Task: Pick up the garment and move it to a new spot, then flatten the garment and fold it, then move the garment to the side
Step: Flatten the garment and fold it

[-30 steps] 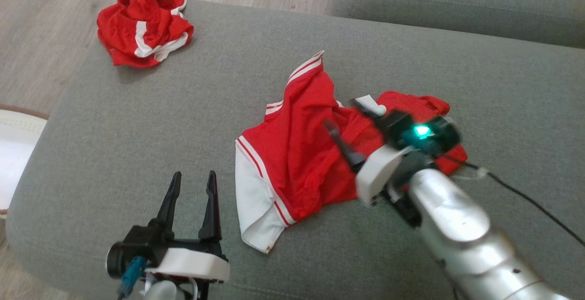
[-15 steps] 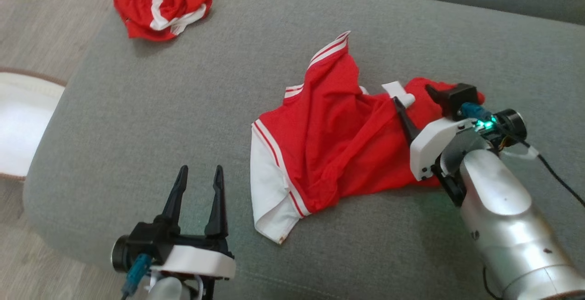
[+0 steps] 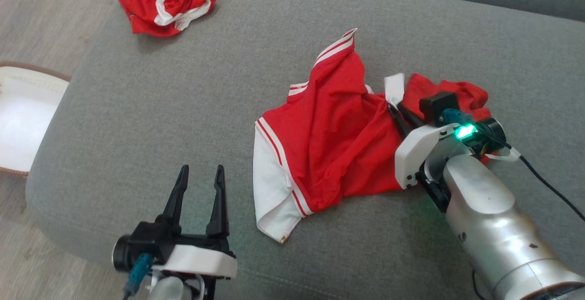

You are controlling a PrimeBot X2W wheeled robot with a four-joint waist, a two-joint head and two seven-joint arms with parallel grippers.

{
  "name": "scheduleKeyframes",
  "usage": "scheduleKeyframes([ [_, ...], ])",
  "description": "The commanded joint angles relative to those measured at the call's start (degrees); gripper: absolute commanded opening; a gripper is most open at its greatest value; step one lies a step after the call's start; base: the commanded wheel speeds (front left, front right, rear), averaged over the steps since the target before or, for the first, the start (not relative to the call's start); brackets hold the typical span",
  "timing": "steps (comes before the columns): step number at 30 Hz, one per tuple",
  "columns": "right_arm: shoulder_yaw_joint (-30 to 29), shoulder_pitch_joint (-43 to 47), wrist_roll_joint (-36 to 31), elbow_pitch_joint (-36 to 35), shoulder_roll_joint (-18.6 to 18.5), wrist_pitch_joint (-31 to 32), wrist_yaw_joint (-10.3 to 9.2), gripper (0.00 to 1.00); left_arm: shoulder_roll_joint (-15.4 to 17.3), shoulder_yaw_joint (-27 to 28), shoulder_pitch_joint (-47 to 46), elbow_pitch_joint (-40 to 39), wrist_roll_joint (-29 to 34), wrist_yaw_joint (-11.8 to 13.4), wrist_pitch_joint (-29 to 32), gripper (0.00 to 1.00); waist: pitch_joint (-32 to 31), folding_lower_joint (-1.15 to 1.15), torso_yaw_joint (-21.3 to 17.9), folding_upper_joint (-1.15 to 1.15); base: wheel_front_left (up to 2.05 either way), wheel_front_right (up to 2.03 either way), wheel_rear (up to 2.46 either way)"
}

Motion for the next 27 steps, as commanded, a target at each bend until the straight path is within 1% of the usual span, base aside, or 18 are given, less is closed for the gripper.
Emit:
scheduleKeyframes([
  [1, 1.7, -2.4, 0.7, -1.1, 1.1, -1.7, 0.43, 0.0, 0.0, 1.3, -2.1, -1.6, -0.1, 0.4, -0.7, 1.0, -0.4, 0.0, -0.1, 0.0, 0.0, 0.0, 0.0],
  [4, 1.8, -3.1, 0.8, -0.5, 0.9, -4.0, 0.43, 0.0, 0.0, 1.2, -1.9, -1.4, 0.1, 0.3, -0.7, 1.0, -1.0, 0.0, -0.3, 0.0, 0.0, 0.0, 0.0],
  [8, -0.4, -4.5, 0.5, 0.2, 0.5, -7.3, 0.43, 0.0, 0.0, 1.4, -1.4, -1.0, 0.4, 0.1, -0.7, 1.0, -2.3, 0.0, -0.9, 0.0, 0.0, 0.0, 0.0],
  [12, -3.7, -6.2, -0.8, 0.0, 0.0, -10.2, 0.43, 0.0, 0.0, 1.5, -0.7, -0.6, 0.8, -0.3, -0.7, 1.0, -3.7, 0.0, -2.0, 0.0, 0.0, 0.0, 0.0],
  [13, -5.8, -6.6, -1.5, -1.0, 0.0, -11.2, 0.43, 0.0, 0.1, 1.5, -0.4, -0.4, 1.0, -0.4, -0.7, 1.0, -4.6, 0.0, -2.7, 0.0, 0.0, 0.0, 0.0],
  [16, -9.5, -5.1, -2.5, -3.3, 0.1, -12.0, 0.43, 0.0, 0.1, 1.4, 0.2, -0.2, 1.1, -0.5, -0.7, 1.0, -5.8, 0.0, -3.7, 0.0, 0.0, 0.0, 0.0],
  [17, -9.5, -5.1, -2.5, -3.3, 0.1, -12.0, 0.43, 0.0, 0.1, 1.4, 0.2, -0.2, 1.1, -0.5, -0.7, 1.0, -5.8, 0.0, -3.7, 0.0, 0.0, 0.0, 0.0],
  [21, -13.9, 0.8, -4.3, -7.7, 0.5, -12.3, 0.43, 0.0, 0.2, 1.4, 1.4, 0.1, 1.0, -0.5, -0.7, 1.0, -7.4, 0.0, -5.5, 0.0, 0.0, 0.0, 0.0],
  [27, -21.6, 14.6, -6.4, -18.2, 1.3, -12.3, 0.43, 0.0, 0.8, 1.5, 2.6, 0.1, 0.6, -0.4, -0.6, 1.0, -9.3, 0.0, -8.5, 0.0, 0.0, 0.0, 0.0],
])
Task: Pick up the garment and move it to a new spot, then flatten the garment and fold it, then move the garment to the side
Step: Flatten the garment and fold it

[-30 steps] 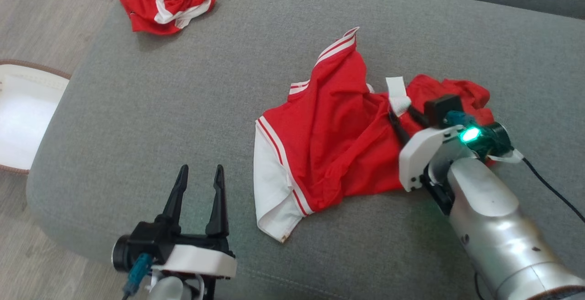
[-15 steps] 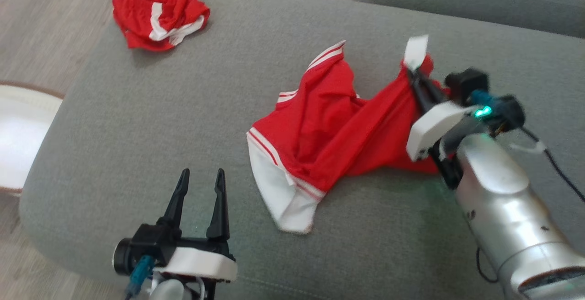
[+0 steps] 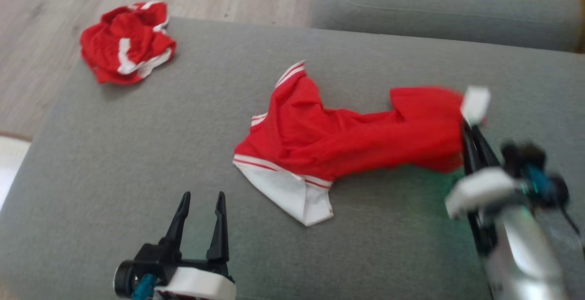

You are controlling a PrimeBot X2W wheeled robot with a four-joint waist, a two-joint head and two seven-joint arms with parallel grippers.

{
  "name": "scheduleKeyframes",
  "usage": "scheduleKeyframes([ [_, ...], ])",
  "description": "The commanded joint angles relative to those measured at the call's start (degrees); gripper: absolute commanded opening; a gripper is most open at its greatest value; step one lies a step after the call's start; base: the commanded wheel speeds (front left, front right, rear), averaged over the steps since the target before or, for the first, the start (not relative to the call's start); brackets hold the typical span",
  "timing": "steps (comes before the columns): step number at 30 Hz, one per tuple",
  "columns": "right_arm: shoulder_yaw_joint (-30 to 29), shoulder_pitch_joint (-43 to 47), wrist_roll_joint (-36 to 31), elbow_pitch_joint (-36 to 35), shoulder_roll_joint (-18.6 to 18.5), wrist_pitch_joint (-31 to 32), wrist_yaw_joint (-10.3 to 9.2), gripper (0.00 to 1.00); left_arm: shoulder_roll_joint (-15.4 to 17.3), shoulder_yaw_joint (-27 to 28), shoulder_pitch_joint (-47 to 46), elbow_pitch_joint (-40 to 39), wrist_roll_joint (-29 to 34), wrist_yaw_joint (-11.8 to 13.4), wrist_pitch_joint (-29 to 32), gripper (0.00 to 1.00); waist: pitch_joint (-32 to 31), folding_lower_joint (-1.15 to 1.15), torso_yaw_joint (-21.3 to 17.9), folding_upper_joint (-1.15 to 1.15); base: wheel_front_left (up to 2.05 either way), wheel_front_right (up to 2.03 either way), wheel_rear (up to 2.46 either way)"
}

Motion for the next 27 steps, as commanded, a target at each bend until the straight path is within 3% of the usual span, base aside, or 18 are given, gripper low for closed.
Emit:
scheduleKeyframes([
  [1, 0.3, 0.0, -0.4, -3.3, 0.9, -0.8, 0.42, 0.0, 0.5, 1.5, -1.1, -1.8, 0.0, 0.1, -0.6, 1.0, -0.8, 0.01, -1.2, 0.0, 0.0, 0.0, 0.0],
  [5, -2.5, 7.8, -0.1, -9.0, 1.1, -0.8, 0.42, 0.01, 0.7, 1.4, -0.8, -1.8, -0.3, 0.2, -0.4, 1.0, -1.3, 0.01, -2.7, 0.0, 0.0, 0.0, 0.0],
  [6, -2.5, 9.5, 0.5, -9.8, 1.1, -0.8, 0.42, 0.37, 0.7, 1.3, -0.7, -1.8, -0.3, 0.2, -0.4, 1.0, -1.4, 0.01, -3.0, 0.0, 0.0, 0.0, 0.0],
  [7, -2.3, 11.1, 1.1, -10.4, 1.1, -0.8, 0.42, 0.56, 0.7, 1.3, -0.7, -1.8, -0.4, 0.2, -0.4, 1.0, -1.5, 0.01, -3.3, 0.0, 0.0, 0.0, 0.0],
  [8, -2.3, 12.4, 1.9, -11.1, 1.1, -0.8, 0.42, 1.0, 0.7, 1.3, -0.6, -1.8, -0.4, 0.3, -0.3, 1.0, -1.6, 0.01, -3.5, 0.0, 0.0, 0.0, 0.0],
  [19, -4.0, 23.0, 7.3, -16.8, 1.2, -0.8, 0.42, 1.0, 1.1, 0.9, 0.2, -1.5, -1.1, 0.5, -0.4, 1.0, -3.2, 0.01, -5.3, 0.0, 0.0, 0.0, 0.0],
  [27, -4.5, 23.1, 6.7, -20.2, 1.2, -0.8, 0.42, 1.0, 0.8, -0.5, -0.6, -0.6, -1.4, 0.1, 0.0, 1.0, -3.7, 0.01, -6.2, 0.0, 0.0, 0.0, 0.0],
])
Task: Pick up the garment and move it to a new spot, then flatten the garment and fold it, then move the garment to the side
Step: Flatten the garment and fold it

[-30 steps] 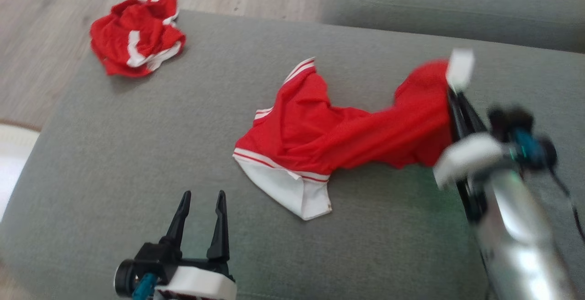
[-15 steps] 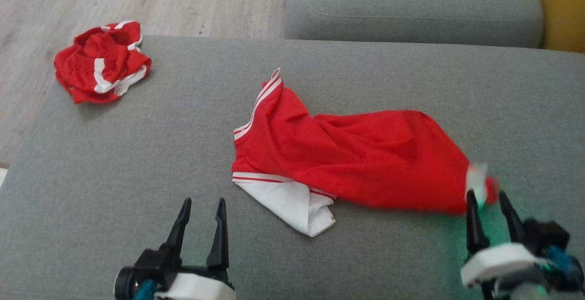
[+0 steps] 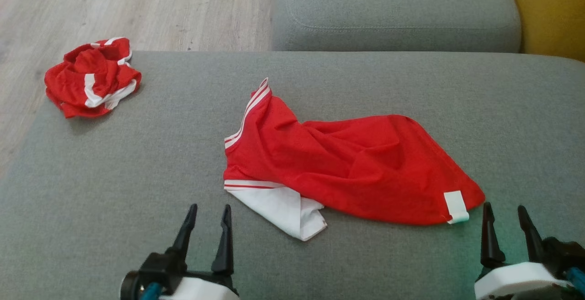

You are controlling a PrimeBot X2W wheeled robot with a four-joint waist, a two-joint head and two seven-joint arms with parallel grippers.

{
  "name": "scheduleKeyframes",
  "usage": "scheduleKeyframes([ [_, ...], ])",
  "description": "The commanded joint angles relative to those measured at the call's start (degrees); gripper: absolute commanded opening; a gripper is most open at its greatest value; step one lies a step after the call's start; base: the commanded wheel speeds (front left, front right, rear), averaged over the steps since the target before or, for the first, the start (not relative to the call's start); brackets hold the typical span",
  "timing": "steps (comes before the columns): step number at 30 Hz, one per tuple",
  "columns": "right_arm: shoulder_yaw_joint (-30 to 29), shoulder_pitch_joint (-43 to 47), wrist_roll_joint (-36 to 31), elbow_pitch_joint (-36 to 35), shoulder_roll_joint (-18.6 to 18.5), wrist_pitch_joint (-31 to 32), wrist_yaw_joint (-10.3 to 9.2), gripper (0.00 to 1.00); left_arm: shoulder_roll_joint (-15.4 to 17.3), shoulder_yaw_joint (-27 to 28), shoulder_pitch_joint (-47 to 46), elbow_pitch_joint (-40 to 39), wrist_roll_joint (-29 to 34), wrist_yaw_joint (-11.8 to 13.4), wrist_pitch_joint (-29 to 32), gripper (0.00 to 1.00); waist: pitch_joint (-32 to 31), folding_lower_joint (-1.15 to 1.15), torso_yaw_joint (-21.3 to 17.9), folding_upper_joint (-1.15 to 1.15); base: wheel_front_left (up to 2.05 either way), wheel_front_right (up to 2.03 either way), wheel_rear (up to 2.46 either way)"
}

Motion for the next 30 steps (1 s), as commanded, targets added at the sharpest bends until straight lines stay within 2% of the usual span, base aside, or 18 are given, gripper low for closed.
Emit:
scheduleKeyframes([
  [1, 1.5, -2.3, -0.5, -2.6, -0.4, -0.8, 0.42, 1.0, 0.1, 0.6, -2.5, -0.8, -0.1, -0.2, 0.2, 1.0, 0.2, 0.0, -0.2, 0.0, 0.0, 0.0, 0.0],
  [7, 2.8, -3.4, -0.5, -3.9, -0.4, -0.8, 0.42, 1.0, -0.4, -3.7, -6.1, 3.4, 0.5, -1.6, 2.4, 1.0, 1.1, 0.0, -1.1, 0.0, 0.0, 0.0, 0.0],
  [15, 3.8, -5.3, -1.3, -4.7, -0.4, -0.8, 0.42, 1.0, -1.0, -12.6, -14.1, 14.0, -0.8, -3.4, 4.1, 1.0, 3.3, 0.0, -4.1, 0.0, 0.0, 0.0, 0.0],
  [20, 3.9, -6.3, -1.7, -4.9, -0.4, -0.8, 0.42, 1.0, -1.0, -16.9, -19.1, 19.8, -4.7, -1.6, 4.6, 1.0, 4.7, 0.0, -6.1, 0.0, 0.0, 0.0, 0.0],
  [30, 4.4, -8.0, -1.4, -5.1, -0.4, -0.8, 0.42, 1.0, -1.0, -21.5, -27.7, 30.7, -10.5, 2.1, 3.7, 1.0, 7.2, 0.0, -9.6, 0.0, 0.0, 0.0, 0.0],
])
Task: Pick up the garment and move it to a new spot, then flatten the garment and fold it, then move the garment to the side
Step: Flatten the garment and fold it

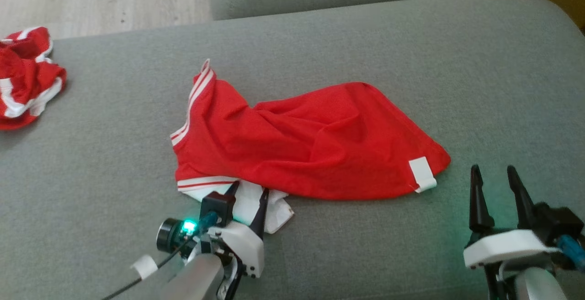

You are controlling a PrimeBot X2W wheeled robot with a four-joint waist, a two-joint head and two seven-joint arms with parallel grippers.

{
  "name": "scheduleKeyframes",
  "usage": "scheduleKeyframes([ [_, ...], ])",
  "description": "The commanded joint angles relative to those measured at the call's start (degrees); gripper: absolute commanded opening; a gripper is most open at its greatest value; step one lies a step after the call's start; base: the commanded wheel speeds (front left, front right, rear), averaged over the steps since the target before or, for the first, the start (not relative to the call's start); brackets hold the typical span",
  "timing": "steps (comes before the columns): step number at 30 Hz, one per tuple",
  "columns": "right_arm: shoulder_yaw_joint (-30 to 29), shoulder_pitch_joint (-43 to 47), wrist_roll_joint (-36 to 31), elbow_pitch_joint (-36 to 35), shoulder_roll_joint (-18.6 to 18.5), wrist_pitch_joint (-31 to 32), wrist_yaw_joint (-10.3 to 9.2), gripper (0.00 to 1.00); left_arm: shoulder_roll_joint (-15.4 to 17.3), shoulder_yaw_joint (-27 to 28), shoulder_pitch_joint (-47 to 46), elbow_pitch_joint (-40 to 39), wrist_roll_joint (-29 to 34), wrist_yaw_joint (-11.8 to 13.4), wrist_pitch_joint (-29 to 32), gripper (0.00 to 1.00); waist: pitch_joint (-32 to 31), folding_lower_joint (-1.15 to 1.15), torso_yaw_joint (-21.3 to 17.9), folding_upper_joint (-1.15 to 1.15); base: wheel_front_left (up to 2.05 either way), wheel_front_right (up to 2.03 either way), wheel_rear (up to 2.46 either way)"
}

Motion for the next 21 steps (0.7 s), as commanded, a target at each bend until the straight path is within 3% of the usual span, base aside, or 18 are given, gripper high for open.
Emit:
scheduleKeyframes([
  [1, 1.6, -3.1, 0.0, -2.1, -0.4, -0.8, 0.42, 1.0, 0.1, 0.6, -3.2, -0.5, -0.8, 0.6, -0.9, 1.0, 0.5, -0.01, -0.6, 0.0, 0.0, 0.0, 0.0],
  [6, 1.6, -3.6, 0.1, -2.1, -0.4, -0.8, 0.42, 1.0, 0.1, -2.2, -5.4, 1.9, -4.0, 2.4, -0.3, 1.0, 1.1, -0.01, -1.4, 0.0, 0.0, 0.0, 0.0],
  [7, 1.5, -3.6, 0.1, -2.2, -0.4, -0.8, 0.42, 1.0, 0.1, -2.7, -5.7, 2.1, -4.7, 2.8, -0.3, 0.84, 1.2, -0.01, -1.4, 0.0, 0.0, 0.0, 0.0],
  [8, 1.3, -3.7, 0.2, -2.2, -0.4, -0.8, 0.42, 1.0, 0.1, -3.2, -5.9, 2.2, -5.3, 3.1, -0.5, 0.58, 1.2, -0.01, -1.4, 0.0, 0.0, 0.0, 0.0],
  [10, 0.9, -3.6, 0.2, -2.3, -0.4, -0.8, 0.42, 1.0, 0.1, -4.1, -6.0, 2.3, -6.8, 3.4, -0.8, 0.31, 1.2, -0.01, -1.1, 0.0, 0.0, 0.0, 0.0],
  [13, 0.1, -3.3, 0.1, -2.4, -0.4, -0.8, 0.42, 1.0, 0.1, -5.1, -5.6, 2.6, -8.7, 3.9, -1.7, 0.0, 0.9, -0.01, -0.3, 0.0, 0.0, 0.0, 0.0],
  [21, -0.4, -2.5, 0.1, -2.7, -0.4, -0.8, 0.42, 1.0, 0.1, -6.3, -4.1, 1.7, -11.3, 4.5, -4.7, 0.0, -0.7, -0.01, 2.4, 0.0, 0.0, 0.0, 0.0],
])
